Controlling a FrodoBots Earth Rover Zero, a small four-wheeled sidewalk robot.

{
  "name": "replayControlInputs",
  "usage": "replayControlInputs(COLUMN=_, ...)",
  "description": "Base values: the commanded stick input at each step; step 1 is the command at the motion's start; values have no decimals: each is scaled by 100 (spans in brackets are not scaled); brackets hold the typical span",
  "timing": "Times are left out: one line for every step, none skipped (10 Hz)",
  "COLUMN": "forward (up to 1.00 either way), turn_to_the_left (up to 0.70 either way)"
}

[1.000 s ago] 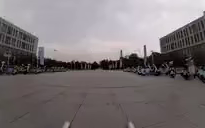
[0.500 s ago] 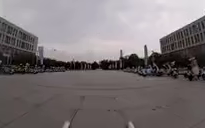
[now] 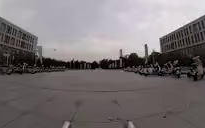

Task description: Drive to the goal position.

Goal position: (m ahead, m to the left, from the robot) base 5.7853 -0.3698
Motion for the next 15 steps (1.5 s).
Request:
replayControlInputs(forward=60, turn_to_the_left=0)
replayControlInputs(forward=60, turn_to_the_left=0)
replayControlInputs(forward=60, turn_to_the_left=0)
replayControlInputs(forward=60, turn_to_the_left=0)
replayControlInputs(forward=60, turn_to_the_left=0)
replayControlInputs(forward=60, turn_to_the_left=0)
replayControlInputs(forward=60, turn_to_the_left=0)
replayControlInputs(forward=60, turn_to_the_left=0)
replayControlInputs(forward=60, turn_to_the_left=0)
replayControlInputs(forward=60, turn_to_the_left=0)
replayControlInputs(forward=60, turn_to_the_left=0)
replayControlInputs(forward=60, turn_to_the_left=0)
replayControlInputs(forward=60, turn_to_the_left=0)
replayControlInputs(forward=60, turn_to_the_left=0)
replayControlInputs(forward=60, turn_to_the_left=0)
